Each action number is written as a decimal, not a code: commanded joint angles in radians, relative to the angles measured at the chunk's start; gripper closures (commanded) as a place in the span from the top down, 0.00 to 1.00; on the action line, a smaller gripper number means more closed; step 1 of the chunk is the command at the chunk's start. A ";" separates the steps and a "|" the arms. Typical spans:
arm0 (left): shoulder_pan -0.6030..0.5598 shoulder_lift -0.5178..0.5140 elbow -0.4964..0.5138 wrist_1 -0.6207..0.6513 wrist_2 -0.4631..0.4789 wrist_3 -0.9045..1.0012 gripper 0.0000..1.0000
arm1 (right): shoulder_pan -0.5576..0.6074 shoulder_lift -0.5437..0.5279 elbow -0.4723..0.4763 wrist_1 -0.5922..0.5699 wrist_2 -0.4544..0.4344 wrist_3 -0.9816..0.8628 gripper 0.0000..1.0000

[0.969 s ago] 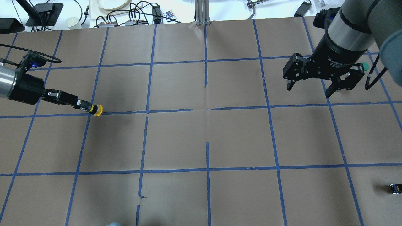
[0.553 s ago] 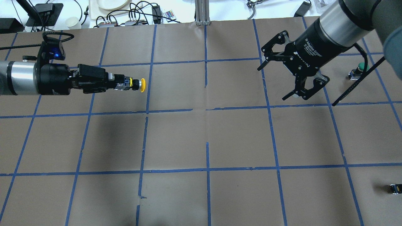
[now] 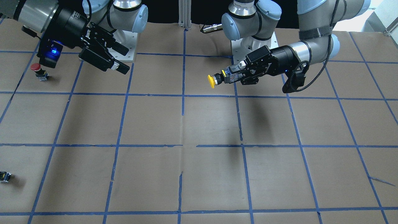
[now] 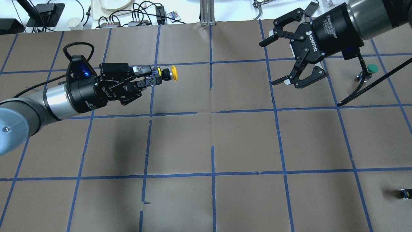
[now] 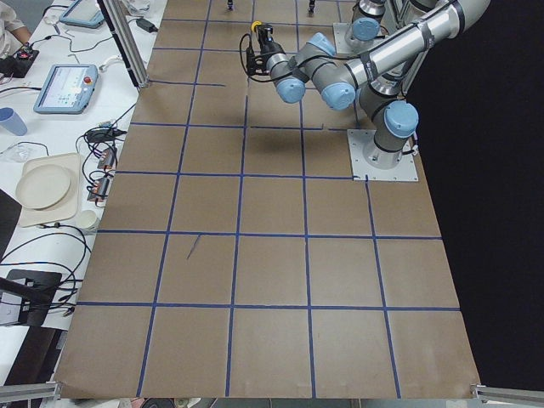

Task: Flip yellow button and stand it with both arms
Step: 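Lift the button with the left gripper toward the center while the right gripper approaches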

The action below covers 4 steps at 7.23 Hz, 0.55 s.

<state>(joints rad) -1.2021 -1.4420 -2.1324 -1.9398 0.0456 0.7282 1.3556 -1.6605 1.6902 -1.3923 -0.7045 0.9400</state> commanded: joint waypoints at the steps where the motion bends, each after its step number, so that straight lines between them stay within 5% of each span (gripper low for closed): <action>1: -0.080 0.034 -0.024 0.002 -0.027 -0.096 0.06 | -0.012 0.004 0.022 0.132 0.153 -0.004 1.00; 4: -0.119 0.069 -0.030 0.004 -0.035 -0.112 0.06 | 0.019 -0.012 0.141 0.133 0.267 -0.070 1.00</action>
<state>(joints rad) -1.3098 -1.3769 -2.1607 -1.9368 0.0170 0.6223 1.3575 -1.6662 1.7881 -1.2623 -0.4716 0.9056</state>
